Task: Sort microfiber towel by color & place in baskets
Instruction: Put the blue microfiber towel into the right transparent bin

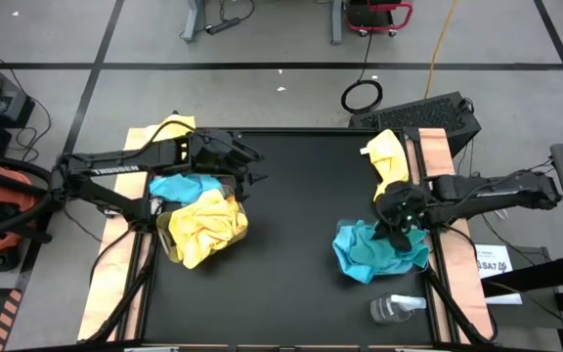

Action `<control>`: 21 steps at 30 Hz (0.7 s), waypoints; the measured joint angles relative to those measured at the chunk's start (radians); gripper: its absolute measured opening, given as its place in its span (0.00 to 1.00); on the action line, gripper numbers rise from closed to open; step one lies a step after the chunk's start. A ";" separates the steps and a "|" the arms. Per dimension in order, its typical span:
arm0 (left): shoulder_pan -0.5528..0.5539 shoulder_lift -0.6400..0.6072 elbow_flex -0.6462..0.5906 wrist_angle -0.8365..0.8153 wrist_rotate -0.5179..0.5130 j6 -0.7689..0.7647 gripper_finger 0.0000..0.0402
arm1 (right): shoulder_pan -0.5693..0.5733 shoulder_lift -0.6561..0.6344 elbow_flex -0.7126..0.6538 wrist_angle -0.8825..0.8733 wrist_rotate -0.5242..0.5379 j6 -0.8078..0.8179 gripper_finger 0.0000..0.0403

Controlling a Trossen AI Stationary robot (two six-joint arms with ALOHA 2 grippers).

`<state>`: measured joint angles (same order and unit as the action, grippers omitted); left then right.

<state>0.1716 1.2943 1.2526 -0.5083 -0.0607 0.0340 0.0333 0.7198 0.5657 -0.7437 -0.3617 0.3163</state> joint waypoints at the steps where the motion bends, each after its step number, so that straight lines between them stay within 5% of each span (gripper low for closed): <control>1: 0.010 -0.008 0.005 -0.020 0.000 0.004 0.63 | 0.011 0.014 -0.003 0.001 0.014 0.011 0.00; 13: 0.080 -0.037 0.010 -0.109 -0.014 0.042 0.63 | 0.086 0.255 -0.006 0.045 0.128 0.069 0.00; 21: 0.108 -0.060 0.009 -0.138 -0.083 0.125 0.63 | 0.087 0.424 -0.056 0.207 0.114 0.107 0.01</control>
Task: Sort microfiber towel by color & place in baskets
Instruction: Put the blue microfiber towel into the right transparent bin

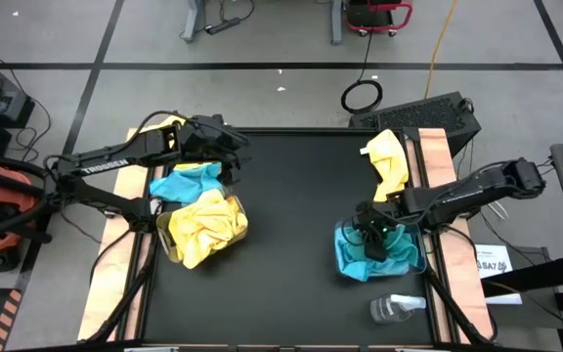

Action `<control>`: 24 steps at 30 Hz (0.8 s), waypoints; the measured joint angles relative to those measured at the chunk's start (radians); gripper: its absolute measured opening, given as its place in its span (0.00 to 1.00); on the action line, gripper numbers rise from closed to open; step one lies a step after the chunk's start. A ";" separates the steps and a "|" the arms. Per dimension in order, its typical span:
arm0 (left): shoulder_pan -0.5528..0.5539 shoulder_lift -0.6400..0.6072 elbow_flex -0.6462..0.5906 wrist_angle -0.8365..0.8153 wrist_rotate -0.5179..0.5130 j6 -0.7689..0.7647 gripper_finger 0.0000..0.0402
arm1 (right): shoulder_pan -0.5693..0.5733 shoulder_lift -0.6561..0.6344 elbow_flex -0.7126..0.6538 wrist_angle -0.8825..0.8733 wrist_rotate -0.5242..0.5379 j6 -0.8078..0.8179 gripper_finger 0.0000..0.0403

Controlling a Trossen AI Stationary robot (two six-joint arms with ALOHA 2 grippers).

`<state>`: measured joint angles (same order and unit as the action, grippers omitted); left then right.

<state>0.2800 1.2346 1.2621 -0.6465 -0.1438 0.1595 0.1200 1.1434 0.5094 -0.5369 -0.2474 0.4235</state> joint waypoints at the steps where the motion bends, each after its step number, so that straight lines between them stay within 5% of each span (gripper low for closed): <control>1: 0.008 -0.008 0.000 -0.003 -0.002 0.008 0.63 | 0.000 0.014 -0.007 0.011 0.000 0.009 0.01; 16: 0.187 -0.139 0.068 -0.055 0.002 0.115 0.63 | 0.000 0.032 -0.021 0.097 -0.024 0.037 0.03; 24: 0.255 -0.167 0.084 -0.096 -0.003 0.145 0.63 | 0.001 -0.096 0.076 -0.062 -0.082 0.067 0.27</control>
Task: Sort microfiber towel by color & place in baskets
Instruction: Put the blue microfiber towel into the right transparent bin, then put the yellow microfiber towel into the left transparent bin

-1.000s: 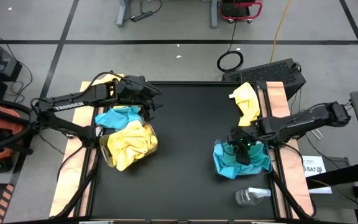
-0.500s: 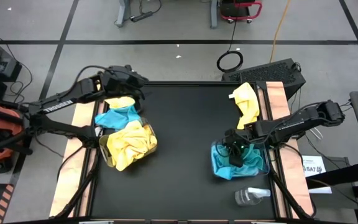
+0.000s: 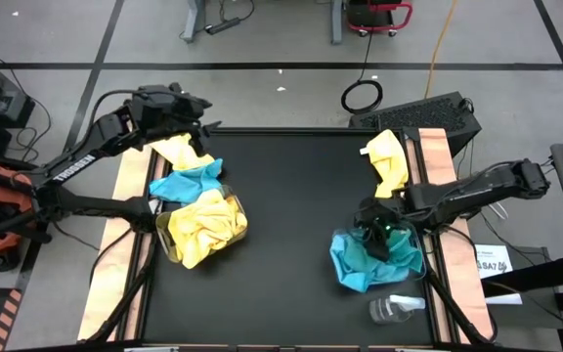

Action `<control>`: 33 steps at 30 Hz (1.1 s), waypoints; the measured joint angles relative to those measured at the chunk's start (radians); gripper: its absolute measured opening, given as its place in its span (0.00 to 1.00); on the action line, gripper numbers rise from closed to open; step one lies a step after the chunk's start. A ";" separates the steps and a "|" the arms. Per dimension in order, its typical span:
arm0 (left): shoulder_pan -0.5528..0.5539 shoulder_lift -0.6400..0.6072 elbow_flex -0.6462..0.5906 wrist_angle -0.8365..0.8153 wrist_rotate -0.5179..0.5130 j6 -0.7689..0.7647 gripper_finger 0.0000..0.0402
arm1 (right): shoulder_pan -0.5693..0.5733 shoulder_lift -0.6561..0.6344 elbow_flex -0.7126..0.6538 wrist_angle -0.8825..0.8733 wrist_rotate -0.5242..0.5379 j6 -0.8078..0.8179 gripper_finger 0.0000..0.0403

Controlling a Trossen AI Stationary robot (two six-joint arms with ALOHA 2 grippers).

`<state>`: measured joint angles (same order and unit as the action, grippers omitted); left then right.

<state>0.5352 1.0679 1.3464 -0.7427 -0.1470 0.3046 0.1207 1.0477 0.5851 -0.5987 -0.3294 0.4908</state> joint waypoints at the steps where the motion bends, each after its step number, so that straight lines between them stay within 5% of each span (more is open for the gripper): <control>1: 0.007 0.000 0.000 -0.012 0.000 0.000 0.63 | 0.000 -0.015 0.016 -0.033 0.001 -0.001 0.31; 11: 0.078 0.004 -0.013 -0.074 0.000 0.026 0.63 | -0.001 -0.151 0.194 -0.223 0.013 -0.019 0.60; 23: 0.259 0.091 -0.013 -0.200 0.001 0.072 0.63 | -0.002 -0.284 0.272 -0.303 0.249 0.060 0.62; 33: 0.395 0.201 -0.013 -0.281 0.008 0.068 0.63 | -0.001 -0.327 0.272 -0.295 0.263 0.138 0.62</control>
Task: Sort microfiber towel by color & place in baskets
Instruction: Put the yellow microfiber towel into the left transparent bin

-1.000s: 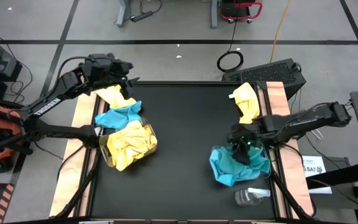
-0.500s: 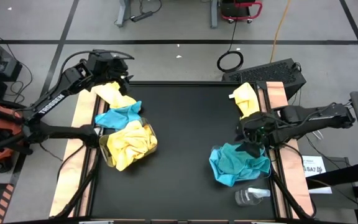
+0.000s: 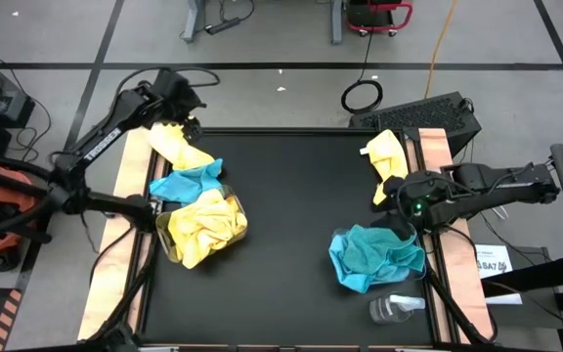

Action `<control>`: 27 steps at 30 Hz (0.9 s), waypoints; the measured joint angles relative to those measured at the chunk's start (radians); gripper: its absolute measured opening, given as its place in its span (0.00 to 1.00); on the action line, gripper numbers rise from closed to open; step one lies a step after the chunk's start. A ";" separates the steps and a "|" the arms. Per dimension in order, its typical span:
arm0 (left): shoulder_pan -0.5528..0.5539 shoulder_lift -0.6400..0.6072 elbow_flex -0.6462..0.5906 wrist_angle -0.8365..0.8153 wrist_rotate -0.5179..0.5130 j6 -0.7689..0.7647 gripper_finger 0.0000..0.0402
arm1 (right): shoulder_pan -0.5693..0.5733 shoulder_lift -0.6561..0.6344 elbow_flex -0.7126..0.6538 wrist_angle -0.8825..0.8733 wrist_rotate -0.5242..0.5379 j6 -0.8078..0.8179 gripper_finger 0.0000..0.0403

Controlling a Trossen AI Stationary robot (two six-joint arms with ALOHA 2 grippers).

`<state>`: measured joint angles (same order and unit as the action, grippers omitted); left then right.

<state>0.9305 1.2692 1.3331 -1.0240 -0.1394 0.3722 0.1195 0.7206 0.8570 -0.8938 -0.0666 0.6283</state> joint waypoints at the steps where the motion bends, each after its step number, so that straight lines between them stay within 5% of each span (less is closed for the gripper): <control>1: 0.013 0.014 0.000 -0.014 0.000 -0.003 0.63 | 0.000 -0.001 0.000 0.008 0.000 0.000 0.62; 27: 0.171 0.375 -0.014 -0.184 0.038 -0.181 0.63 | 0.000 -0.027 0.001 0.184 -0.018 -0.008 0.62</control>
<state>1.1017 1.6438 1.3194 -1.2077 -0.1009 0.1913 0.1196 0.6937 0.8577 -0.7097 -0.0851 0.6199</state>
